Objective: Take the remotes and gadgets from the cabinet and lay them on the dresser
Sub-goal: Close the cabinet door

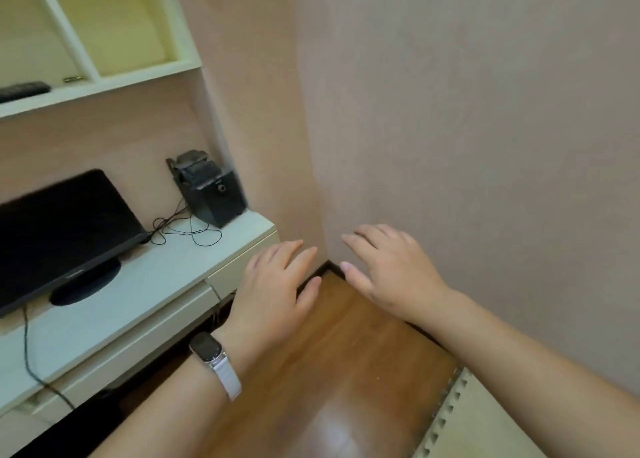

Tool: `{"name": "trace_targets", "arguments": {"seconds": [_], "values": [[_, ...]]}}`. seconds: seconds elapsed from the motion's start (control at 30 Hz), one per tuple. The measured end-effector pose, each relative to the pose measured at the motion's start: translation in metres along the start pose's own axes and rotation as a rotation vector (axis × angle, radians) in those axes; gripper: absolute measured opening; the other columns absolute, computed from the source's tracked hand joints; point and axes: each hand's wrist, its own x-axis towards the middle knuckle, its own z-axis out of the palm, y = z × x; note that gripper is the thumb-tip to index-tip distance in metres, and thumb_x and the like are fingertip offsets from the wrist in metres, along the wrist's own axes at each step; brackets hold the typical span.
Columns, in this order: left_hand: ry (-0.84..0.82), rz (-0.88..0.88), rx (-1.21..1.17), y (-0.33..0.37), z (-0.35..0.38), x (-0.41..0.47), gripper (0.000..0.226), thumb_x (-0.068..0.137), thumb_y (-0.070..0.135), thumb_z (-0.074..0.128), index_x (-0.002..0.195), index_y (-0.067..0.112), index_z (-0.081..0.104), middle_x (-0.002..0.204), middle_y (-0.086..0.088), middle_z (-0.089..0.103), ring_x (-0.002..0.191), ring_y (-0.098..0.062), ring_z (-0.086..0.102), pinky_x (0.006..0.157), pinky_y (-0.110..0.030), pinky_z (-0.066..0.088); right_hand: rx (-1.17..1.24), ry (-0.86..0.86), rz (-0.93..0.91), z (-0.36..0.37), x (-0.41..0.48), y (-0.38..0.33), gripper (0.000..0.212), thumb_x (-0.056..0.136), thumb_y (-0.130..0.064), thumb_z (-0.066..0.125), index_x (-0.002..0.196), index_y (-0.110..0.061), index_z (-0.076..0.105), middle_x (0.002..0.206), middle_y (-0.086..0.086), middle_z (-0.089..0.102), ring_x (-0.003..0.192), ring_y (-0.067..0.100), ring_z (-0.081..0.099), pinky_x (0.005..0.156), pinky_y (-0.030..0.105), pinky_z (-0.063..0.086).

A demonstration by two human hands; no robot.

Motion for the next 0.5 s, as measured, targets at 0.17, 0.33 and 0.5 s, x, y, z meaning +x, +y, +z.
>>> {"name": "trace_targets", "arguments": {"seconds": [0.17, 0.33, 0.5], "values": [[0.03, -0.117, 0.018, -0.013, 0.003, 0.024, 0.048, 0.092, 0.045, 0.048, 0.134, 0.023, 0.054, 0.135, -0.001, 0.055, 0.126, -0.02, 0.047, 0.104, -0.041, 0.037, 0.057, -0.045, -0.11, 0.018, 0.052, 0.02, 0.052, 0.092, -0.049, 0.043, 0.125, -0.013, 0.062, 0.122, 0.009, 0.064, 0.111, 0.03, 0.058, 0.086, 0.042, 0.048], [0.059, -0.2, 0.066, -0.049, 0.007, 0.045, 0.045, 0.092, 0.042, 0.054, 0.132, 0.022, 0.055, 0.134, -0.003, 0.056, 0.124, -0.022, 0.048, 0.102, -0.041, 0.037, 0.081, -0.017, -0.211, 0.046, 0.101, 0.015, 0.048, 0.09, -0.046, 0.046, 0.118, -0.012, 0.065, 0.114, 0.01, 0.066, 0.104, 0.032, 0.061, 0.081, 0.041, 0.05], [0.085, -0.245, 0.087, -0.104, 0.02, 0.077, 0.045, 0.093, 0.044, 0.052, 0.133, 0.023, 0.055, 0.134, -0.003, 0.057, 0.124, -0.023, 0.049, 0.102, -0.042, 0.039, 0.07, -0.032, -0.264, 0.082, 0.16, 0.008, 0.048, 0.091, -0.045, 0.046, 0.121, -0.012, 0.064, 0.116, 0.01, 0.065, 0.105, 0.031, 0.059, 0.082, 0.04, 0.049]]}}
